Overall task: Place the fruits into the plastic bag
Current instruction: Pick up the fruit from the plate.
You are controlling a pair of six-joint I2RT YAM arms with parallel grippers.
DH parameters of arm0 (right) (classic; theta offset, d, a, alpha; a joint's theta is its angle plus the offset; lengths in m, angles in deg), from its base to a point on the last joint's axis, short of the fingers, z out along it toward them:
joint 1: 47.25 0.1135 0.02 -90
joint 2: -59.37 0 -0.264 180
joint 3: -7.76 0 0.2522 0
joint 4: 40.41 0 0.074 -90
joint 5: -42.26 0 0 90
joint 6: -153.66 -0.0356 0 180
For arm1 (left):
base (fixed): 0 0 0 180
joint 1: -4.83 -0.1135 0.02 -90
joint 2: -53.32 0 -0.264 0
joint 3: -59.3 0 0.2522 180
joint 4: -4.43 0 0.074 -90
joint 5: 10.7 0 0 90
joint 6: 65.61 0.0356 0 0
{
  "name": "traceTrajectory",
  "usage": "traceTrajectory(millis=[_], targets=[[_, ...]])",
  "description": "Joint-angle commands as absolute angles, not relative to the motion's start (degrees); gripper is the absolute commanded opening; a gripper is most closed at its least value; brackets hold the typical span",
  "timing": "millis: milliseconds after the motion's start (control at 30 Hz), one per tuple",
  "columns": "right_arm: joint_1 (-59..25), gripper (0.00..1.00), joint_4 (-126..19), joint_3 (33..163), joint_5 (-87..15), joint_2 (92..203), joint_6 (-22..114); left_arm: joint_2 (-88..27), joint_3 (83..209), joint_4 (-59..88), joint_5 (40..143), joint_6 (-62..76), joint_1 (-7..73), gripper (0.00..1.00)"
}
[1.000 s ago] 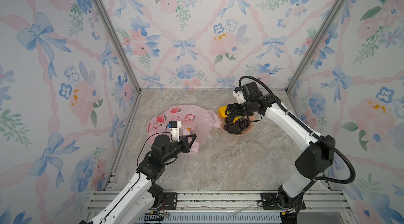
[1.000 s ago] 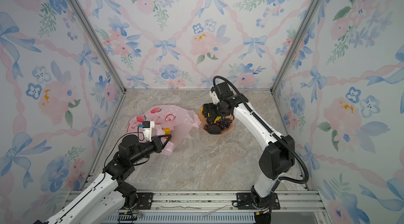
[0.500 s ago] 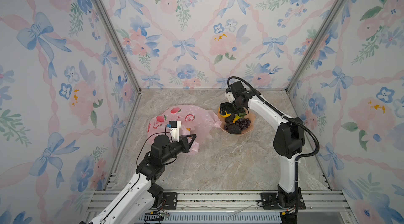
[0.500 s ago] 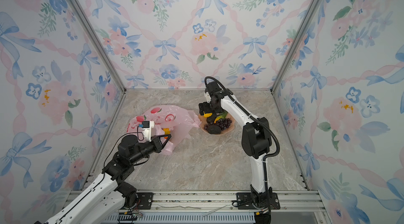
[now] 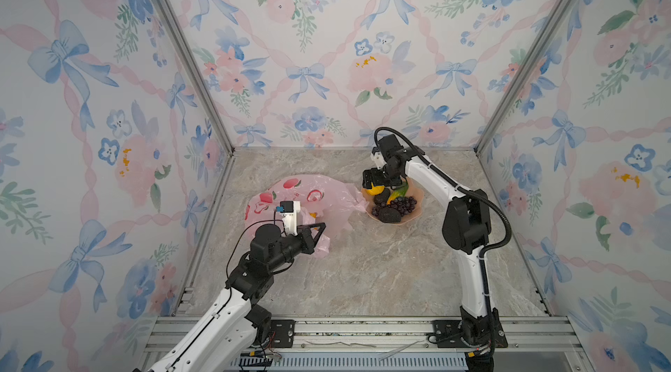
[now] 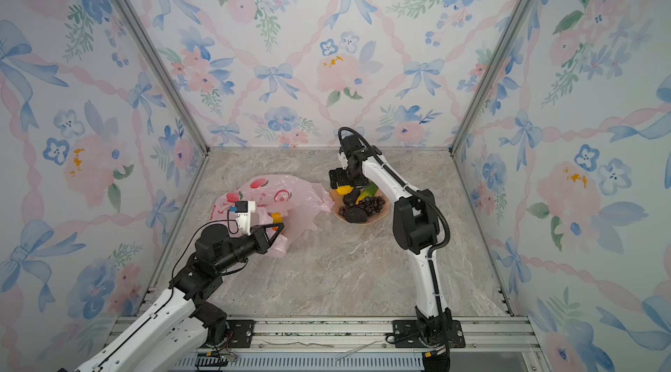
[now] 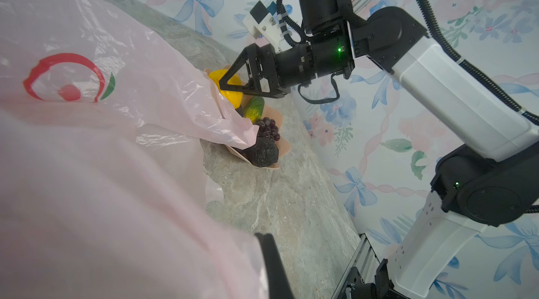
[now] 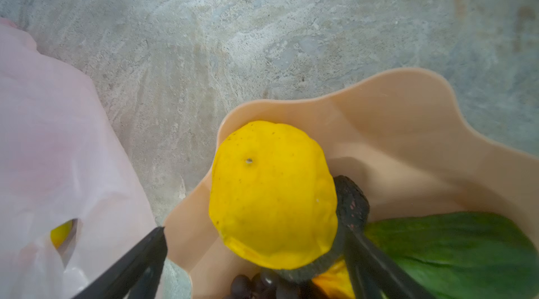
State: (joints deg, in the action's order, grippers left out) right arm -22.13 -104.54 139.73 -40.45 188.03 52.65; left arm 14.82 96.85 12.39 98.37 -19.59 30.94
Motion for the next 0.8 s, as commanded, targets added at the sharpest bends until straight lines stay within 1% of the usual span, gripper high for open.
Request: traceTrajectory(millis=[0, 267, 400, 567, 600, 767], targets=[[-22.64, 0.96, -107.04, 142.77, -39.56, 190.41, 53.59, 15.62, 97.12, 12.96, 98.48, -18.89, 30.52, 0.00], [-22.64, 0.97, -107.16, 144.41, -39.26, 193.11, 53.36, 15.97, 97.15, 13.61, 98.28, -18.76, 30.39, 0.00], [-22.64, 1.00, -107.30, 145.18, -39.16, 194.03, 53.37, 16.14, 97.05, 13.62, 98.28, -18.76, 30.33, 0.00], [-22.64, 0.92, -107.18, 145.62, -39.23, 194.21, 53.02, 16.41, 97.06, 13.78, 98.28, -18.83, 30.25, 0.00], [-22.71, 0.87, -107.09, 145.54, -39.25, 194.15, 52.90, 16.41, 96.90, 13.77, 98.28, -18.85, 30.20, 0.00], [-22.77, 0.74, -106.99, 145.31, -39.29, 193.63, 52.69, 16.59, 96.89, 13.75, 98.37, -18.85, 30.09, 0.00]])
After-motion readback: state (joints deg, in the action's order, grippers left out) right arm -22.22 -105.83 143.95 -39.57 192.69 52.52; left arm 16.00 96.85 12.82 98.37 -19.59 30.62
